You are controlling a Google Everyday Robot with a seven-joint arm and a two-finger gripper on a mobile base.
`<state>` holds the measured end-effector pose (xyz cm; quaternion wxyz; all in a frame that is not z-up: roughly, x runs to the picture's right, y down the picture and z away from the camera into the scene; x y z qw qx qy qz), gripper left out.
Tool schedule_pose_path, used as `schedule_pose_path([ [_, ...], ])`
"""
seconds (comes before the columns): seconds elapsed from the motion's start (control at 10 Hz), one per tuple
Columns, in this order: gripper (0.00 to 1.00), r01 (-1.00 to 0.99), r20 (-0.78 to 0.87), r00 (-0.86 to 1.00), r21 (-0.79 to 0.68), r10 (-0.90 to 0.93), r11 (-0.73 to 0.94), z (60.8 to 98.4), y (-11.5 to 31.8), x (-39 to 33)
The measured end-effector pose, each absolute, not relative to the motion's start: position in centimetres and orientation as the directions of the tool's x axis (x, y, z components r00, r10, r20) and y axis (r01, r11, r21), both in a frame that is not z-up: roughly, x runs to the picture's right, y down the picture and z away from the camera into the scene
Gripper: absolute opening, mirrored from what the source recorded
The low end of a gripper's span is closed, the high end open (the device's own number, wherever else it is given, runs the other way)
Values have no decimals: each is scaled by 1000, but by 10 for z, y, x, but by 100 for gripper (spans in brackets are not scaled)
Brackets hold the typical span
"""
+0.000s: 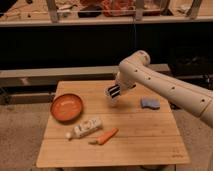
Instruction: Place the eraser in the ceramic cup
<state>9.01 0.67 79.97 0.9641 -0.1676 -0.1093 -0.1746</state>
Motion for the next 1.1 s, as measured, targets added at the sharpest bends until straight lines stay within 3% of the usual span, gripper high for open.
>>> schedule_pose_path([
  [1.1,6,370,302,910,-286,-283,884,802,12,92],
])
